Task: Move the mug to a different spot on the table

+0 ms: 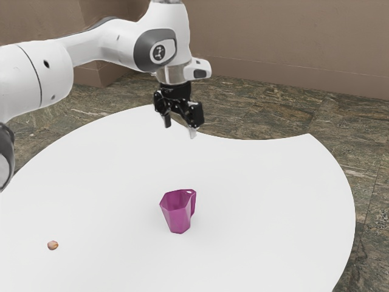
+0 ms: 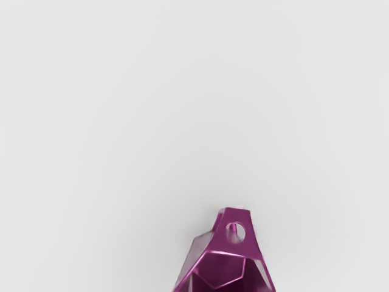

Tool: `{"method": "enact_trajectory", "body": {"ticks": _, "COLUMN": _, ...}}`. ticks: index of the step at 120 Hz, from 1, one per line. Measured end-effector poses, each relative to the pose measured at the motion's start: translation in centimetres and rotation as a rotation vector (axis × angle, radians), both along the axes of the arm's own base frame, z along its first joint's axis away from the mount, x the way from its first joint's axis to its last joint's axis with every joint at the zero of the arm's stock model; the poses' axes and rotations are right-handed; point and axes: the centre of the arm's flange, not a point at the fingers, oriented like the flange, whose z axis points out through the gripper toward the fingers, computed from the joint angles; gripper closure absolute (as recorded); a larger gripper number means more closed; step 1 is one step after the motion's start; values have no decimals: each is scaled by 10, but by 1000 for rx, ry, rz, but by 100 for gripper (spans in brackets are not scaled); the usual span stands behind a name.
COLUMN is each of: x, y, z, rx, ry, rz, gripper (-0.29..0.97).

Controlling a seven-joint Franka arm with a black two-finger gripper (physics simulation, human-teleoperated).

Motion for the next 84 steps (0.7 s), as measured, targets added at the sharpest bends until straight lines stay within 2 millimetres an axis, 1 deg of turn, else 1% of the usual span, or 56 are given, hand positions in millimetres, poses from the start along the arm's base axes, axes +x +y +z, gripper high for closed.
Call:
{"method": "enact_trajectory", "body": {"ticks": 8, "x": 8, "y": -9, "z": -24, "rx": 4, "ry": 25, "rz": -14, "gripper": 0}}
{"method": "enact_trajectory", "body": {"ticks": 18, "x": 13, "y": -15, "z": -51, "rx": 10, "ry": 50, "rz": -32, "gripper": 0}}
{"method": "enact_trajectory", "body": {"ticks": 30, "x": 12, "y": -21, "z": -83, "rx": 16, "ry": 81, "rz": -60, "gripper": 0}}
{"method": "enact_trajectory", "body": {"ticks": 41, "x": 9, "y": -23, "z": -104, "rx": 16, "ry": 89, "rz": -93, "gripper": 0}}
{"method": "enact_trajectory", "body": {"ticks": 58, "x": 5, "y": -22, "z": -141, "rx": 17, "ry": 103, "rz": -140, "gripper": 0}}
{"method": "enact_trajectory", "body": {"ticks": 84, "x": 4, "y": -22, "z": -183, "rx": 14, "ry": 116, "rz": -204, "gripper": 0}}
